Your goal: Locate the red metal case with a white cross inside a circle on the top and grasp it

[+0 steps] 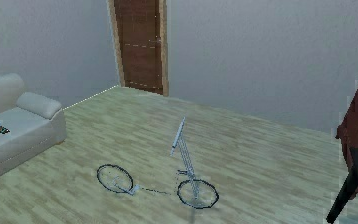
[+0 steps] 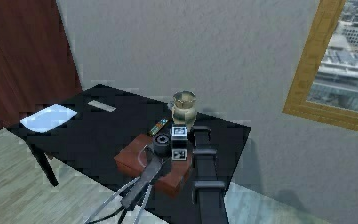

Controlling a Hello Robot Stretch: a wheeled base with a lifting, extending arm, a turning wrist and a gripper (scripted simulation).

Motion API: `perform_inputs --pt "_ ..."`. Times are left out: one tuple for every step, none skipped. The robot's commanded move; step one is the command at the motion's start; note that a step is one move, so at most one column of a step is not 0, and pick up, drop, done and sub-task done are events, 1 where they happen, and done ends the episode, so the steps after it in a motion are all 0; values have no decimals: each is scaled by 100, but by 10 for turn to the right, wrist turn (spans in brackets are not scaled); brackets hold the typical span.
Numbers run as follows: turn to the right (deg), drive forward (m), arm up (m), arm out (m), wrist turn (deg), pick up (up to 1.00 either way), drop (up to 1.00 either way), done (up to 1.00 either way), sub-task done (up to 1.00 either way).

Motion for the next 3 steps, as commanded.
perform_inputs --pt "0 0 0 0 450 0 0 0 0" --pt "0 0 0 0 450 0 0 0 0" --pt "0 0 0 0 450 0 0 0 0"
